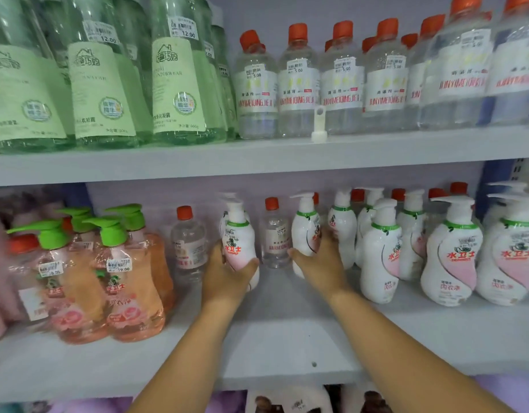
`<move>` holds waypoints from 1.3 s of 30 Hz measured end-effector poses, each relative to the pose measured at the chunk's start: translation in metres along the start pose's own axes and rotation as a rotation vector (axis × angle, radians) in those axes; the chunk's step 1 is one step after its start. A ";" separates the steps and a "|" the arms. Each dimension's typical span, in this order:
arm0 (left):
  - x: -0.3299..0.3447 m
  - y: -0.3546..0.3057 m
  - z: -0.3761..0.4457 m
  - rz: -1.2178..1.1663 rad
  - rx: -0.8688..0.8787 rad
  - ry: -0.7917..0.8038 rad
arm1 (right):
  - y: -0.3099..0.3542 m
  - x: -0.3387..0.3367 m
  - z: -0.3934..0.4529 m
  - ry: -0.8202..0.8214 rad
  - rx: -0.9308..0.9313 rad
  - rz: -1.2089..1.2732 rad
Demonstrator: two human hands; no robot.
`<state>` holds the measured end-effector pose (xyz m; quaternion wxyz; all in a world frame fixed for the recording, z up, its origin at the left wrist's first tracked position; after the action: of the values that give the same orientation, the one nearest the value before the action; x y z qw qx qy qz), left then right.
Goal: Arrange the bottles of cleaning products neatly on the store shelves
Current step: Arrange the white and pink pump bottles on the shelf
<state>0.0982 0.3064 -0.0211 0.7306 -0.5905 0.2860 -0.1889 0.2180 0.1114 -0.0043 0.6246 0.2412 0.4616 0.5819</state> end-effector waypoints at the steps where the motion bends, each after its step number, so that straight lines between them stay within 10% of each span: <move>1: -0.001 0.001 -0.001 0.002 -0.004 0.007 | 0.000 0.000 0.001 -0.007 -0.007 -0.021; 24: 0.142 -0.065 -0.180 -0.020 0.096 0.319 | -0.039 -0.256 -0.106 -0.334 0.056 -0.243; 35: 0.116 -0.041 -0.153 0.091 0.063 0.090 | -0.040 -0.263 -0.110 -0.342 0.040 -0.269; 39: 0.107 -0.043 -0.128 0.029 0.051 0.245 | 0.021 -0.224 -0.134 -0.455 -0.290 -0.219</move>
<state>0.1009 0.1343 -0.0184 0.7076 -0.5401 0.3767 -0.2563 0.1154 -0.1286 0.0180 0.7990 0.2226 0.2450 0.5020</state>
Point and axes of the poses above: each hand's wrist, its own z-axis towards the middle knuckle, its own x-axis out of the palm, y = z × x, the point moved 7 cm from there along z, towards the middle knuckle, and after that the axes turned 8 degrees about -x, right-handed, at the moved point
